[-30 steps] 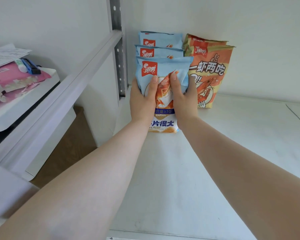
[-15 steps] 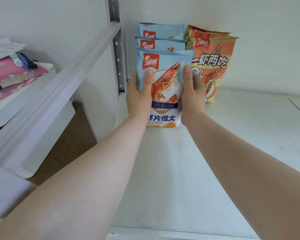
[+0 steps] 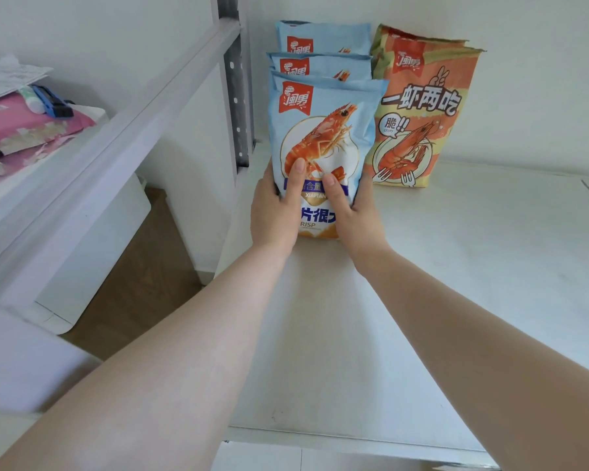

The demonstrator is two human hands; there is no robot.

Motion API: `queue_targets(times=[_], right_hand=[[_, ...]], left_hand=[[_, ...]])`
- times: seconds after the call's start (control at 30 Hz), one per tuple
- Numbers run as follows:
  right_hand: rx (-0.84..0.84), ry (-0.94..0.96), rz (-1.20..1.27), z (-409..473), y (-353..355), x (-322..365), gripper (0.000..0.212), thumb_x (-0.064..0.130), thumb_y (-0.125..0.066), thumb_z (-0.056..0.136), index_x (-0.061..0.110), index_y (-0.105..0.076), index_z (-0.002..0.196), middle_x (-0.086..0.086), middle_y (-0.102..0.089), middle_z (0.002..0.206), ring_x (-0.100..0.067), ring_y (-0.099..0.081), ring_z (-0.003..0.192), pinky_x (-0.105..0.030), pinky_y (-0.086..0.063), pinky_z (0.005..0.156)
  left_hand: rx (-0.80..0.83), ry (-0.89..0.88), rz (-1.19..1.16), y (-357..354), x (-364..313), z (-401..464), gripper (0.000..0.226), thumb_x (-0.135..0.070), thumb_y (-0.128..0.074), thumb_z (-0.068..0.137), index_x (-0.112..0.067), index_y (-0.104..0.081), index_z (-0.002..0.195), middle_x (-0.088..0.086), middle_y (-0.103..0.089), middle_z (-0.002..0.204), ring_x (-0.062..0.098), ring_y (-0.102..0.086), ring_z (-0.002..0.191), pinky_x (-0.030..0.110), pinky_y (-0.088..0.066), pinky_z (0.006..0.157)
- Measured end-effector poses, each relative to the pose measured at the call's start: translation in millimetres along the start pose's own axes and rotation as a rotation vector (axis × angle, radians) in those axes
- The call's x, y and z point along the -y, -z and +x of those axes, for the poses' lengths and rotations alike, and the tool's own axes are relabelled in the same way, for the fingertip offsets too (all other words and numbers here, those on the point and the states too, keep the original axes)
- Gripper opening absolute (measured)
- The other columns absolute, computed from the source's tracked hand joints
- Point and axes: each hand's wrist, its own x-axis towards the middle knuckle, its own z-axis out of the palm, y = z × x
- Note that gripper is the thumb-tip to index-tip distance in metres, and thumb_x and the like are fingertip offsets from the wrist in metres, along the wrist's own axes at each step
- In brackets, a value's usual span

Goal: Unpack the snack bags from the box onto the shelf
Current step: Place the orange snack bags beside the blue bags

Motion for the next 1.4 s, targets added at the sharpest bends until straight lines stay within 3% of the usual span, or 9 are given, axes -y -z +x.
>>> queue_targets(times=[0.07,0.23,0.4,0.57,0.93,1.1,1.23,1.4], right_hand=[[-0.001,-0.003,-0.011,1,0,0,0.048,0.077,-0.053,0.07,0.064,-0.031,0.111,0.029,-0.061,0.113,-0.008,-0.064,0.108,-0.046,-0.051,0.097],[-0.039,0.026,0.042,-1,-1,-2,0.077,0.07,-0.058,0.073,0.039,-0.036,0.14,0.025,-0.064,0.116,-0.005,-0.065,0.107,-0.042,-0.052,0.098],[-0.05,0.015,0.049,0,0,-1,0.085,0.07,-0.06,0.071,0.032,-0.036,0.143,0.019,-0.064,0.12,-0.005,-0.065,0.108,-0.042,-0.053,0.097],[-0.065,-0.003,0.058,-2,4,-3,0.091,0.071,-0.06,0.07,0.028,-0.032,0.146,0.014,-0.058,0.132,-0.004,-0.058,0.118,-0.039,-0.049,0.103],[-0.052,0.017,0.018,-7,10,3,0.08,0.056,-0.061,0.086,0.025,-0.026,0.151,0.01,-0.049,0.142,0.004,-0.05,0.117,-0.04,-0.046,0.106],[-0.074,0.002,-0.036,-28,23,7,0.081,0.064,-0.057,0.085,0.03,-0.025,0.152,0.007,-0.037,0.153,-0.008,-0.033,0.141,-0.039,-0.036,0.113],[-0.091,-0.078,-0.078,-64,51,9,0.069,0.054,-0.057,0.091,0.031,-0.027,0.15,0.004,-0.036,0.153,-0.01,-0.033,0.14,-0.026,-0.03,0.105],[-0.065,-0.149,-0.273,-147,112,23,0.057,0.039,-0.06,0.094,0.026,-0.039,0.146,0.005,-0.043,0.149,-0.012,-0.038,0.137,-0.024,-0.03,0.106]], left_hand=[[-0.008,0.016,0.008,-1,2,1,0.066,-0.092,-0.039,0.063,-0.047,-0.056,0.108,-0.009,-0.068,0.107,0.012,-0.067,0.097,0.042,-0.056,0.086],[-0.006,0.004,0.026,-3,4,-1,0.07,-0.092,-0.041,0.062,-0.046,-0.054,0.113,-0.007,-0.066,0.11,0.013,-0.067,0.099,0.042,-0.057,0.084],[-0.011,-0.027,0.016,-1,2,1,0.075,-0.09,-0.044,0.063,-0.04,-0.055,0.118,-0.006,-0.067,0.111,0.013,-0.067,0.098,0.04,-0.058,0.082],[-0.054,-0.027,0.0,2,0,1,0.09,-0.092,-0.042,0.062,-0.035,-0.051,0.132,-0.007,-0.065,0.118,0.013,-0.064,0.107,0.04,-0.055,0.091],[-0.054,0.026,-0.006,9,-5,-2,0.114,-0.098,-0.037,0.053,-0.03,-0.038,0.144,-0.004,-0.055,0.137,0.016,-0.06,0.116,0.041,-0.054,0.094],[-0.089,0.068,0.044,19,-7,-22,0.1,-0.094,-0.031,0.066,-0.029,-0.04,0.141,-0.002,-0.055,0.136,0.018,-0.053,0.125,0.042,-0.047,0.102],[-0.085,0.095,0.137,26,-22,-76,0.068,-0.06,-0.037,0.094,-0.018,-0.035,0.147,0.002,-0.043,0.147,0.016,-0.038,0.136,0.021,-0.027,0.104],[0.005,0.109,0.263,39,-49,-180,0.055,-0.046,-0.042,0.097,-0.019,-0.039,0.144,0.001,-0.05,0.14,0.017,-0.043,0.131,0.035,-0.033,0.111]])
